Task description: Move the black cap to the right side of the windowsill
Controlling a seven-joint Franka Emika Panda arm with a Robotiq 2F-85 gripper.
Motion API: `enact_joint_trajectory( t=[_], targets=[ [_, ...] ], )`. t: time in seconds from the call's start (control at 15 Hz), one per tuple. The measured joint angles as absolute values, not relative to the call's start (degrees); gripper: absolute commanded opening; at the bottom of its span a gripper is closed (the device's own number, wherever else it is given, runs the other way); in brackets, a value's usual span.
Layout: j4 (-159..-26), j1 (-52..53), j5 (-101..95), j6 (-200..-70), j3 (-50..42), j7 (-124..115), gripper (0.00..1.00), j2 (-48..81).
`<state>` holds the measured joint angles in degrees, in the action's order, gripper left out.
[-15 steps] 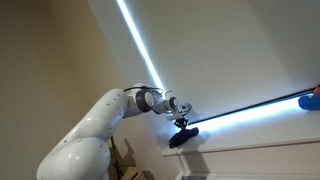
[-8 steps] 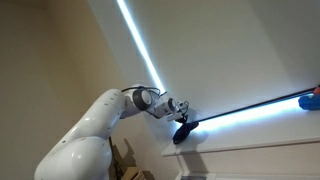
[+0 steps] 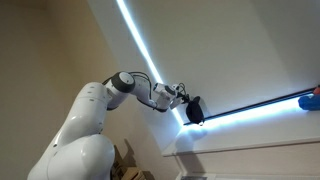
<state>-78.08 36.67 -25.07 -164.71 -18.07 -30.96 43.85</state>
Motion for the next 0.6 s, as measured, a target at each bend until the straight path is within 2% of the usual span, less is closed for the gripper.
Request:
enact_joint_trajectory(
  t=[0.6],
  targets=[
    [-95.6, 56.1, -54.3, -169.1, -58.1, -70.0, 0.0, 29.3]
  ],
)
